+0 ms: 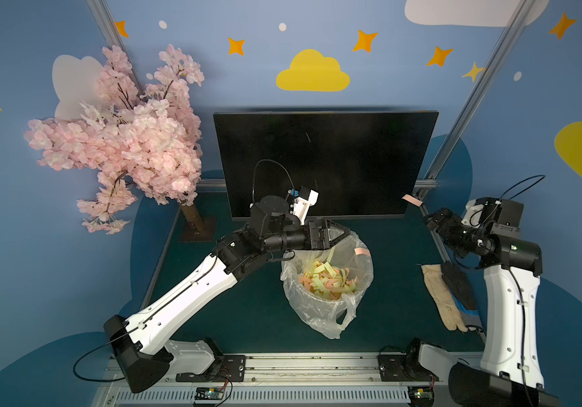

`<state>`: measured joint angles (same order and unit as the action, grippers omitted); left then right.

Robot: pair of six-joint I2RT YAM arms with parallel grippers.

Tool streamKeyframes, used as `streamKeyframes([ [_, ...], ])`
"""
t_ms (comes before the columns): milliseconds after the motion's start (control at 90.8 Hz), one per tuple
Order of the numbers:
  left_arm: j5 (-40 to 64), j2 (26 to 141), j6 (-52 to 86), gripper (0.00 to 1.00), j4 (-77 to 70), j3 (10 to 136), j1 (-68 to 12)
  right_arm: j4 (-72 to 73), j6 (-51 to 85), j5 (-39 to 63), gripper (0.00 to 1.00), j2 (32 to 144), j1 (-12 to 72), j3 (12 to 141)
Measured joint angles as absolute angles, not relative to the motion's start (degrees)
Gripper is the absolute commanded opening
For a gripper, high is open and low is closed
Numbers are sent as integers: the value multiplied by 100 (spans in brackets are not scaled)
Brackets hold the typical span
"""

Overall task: Remove the sticky note from the monitor
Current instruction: Tear off the sticky note from the monitor.

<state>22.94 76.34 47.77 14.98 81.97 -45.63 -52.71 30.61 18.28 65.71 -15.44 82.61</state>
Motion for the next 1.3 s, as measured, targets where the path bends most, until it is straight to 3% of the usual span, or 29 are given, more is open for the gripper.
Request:
streamKeyframes([
  [385, 2539, 8162, 4779, 100, 1278, 8517, -4678, -3173, 4265, 3264, 68, 7387, -2316, 7671],
  [837, 2685, 8340, 4781, 100, 1135, 8667, -4678, -2231, 4611, 4351, 67, 8466, -2324, 7662],
  [1299, 2729, 8383, 4781, 100, 1059, 8667, -4646, -2115, 4582, 4512, 61, 8792, -1927, 7874],
])
